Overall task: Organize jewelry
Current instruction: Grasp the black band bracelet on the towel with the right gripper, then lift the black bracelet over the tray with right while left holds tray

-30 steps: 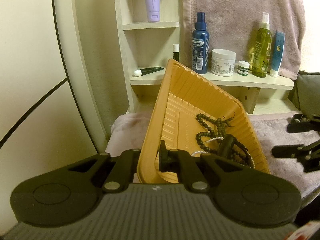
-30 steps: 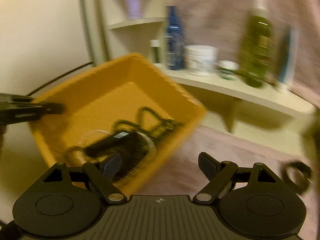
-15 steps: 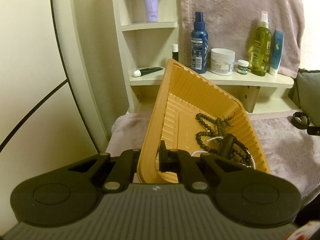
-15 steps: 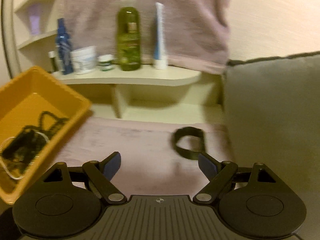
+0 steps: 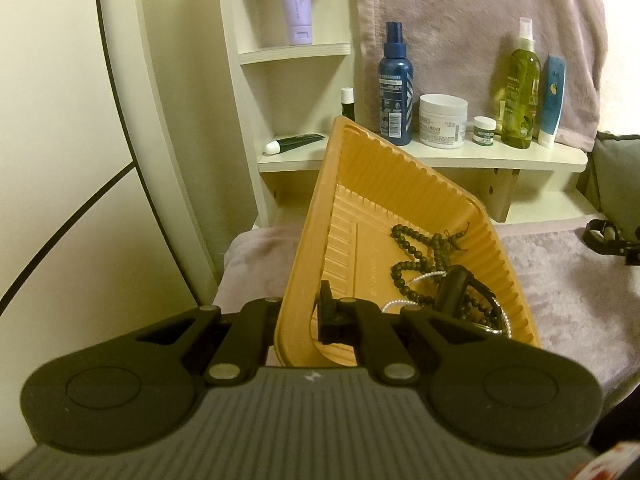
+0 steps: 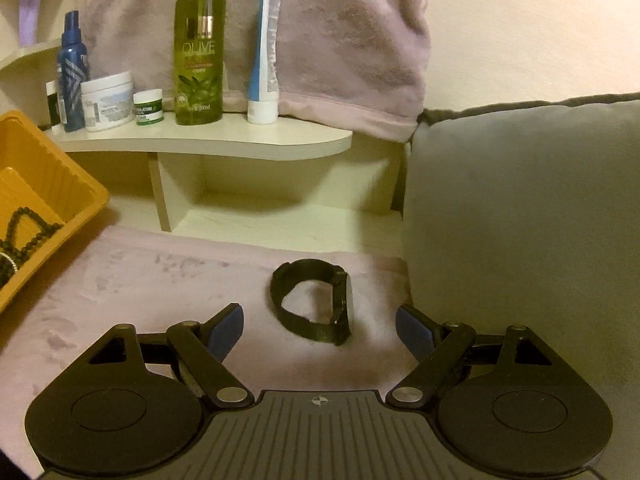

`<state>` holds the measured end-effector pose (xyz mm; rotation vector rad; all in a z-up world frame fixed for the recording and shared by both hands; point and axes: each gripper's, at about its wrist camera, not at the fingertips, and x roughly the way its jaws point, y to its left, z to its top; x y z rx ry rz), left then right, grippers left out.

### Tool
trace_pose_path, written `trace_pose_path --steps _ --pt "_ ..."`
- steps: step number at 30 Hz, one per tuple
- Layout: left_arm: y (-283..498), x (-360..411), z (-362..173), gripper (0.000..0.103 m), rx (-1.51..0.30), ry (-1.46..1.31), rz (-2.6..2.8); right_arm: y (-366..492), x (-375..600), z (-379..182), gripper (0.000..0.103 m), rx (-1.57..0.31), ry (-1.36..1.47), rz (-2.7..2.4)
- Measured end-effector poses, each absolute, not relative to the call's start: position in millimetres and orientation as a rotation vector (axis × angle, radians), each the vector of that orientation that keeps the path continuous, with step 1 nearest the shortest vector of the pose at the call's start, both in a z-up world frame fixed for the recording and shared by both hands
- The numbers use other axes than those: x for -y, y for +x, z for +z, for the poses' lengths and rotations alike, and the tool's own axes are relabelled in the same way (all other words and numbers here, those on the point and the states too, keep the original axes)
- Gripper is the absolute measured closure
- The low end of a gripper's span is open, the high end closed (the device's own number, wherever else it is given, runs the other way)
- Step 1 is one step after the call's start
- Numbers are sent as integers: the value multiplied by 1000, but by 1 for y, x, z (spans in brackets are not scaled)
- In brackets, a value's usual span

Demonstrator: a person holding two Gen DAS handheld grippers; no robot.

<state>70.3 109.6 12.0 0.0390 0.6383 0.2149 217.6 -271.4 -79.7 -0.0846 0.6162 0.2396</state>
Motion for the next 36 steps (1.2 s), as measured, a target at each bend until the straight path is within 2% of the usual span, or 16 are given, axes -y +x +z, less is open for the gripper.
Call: trace_pose_path --steps 3,7,17,22,33,35,36 --pt "71 -109 12 98 -641 41 216 226 266 -84 20 -619 -96 248" --pt "71 -110 12 98 -642 42 217 237 262 -89 32 -636 -100 241" --pt "70 -110 12 98 -642 42 217 251 259 -98 48 -656 -125 229" --pt "70 -110 12 98 -641 43 217 247 258 -98 61 -646 -139 222" --pt "70 -110 12 98 -642 42 216 232 266 -91 71 -633 -137 222" --pt "70 -110 12 98 -642 41 217 226 266 -87 79 -629 -133 225" --pt "70 -110 12 98 -642 41 217 224 266 -86 88 -628 -133 226"
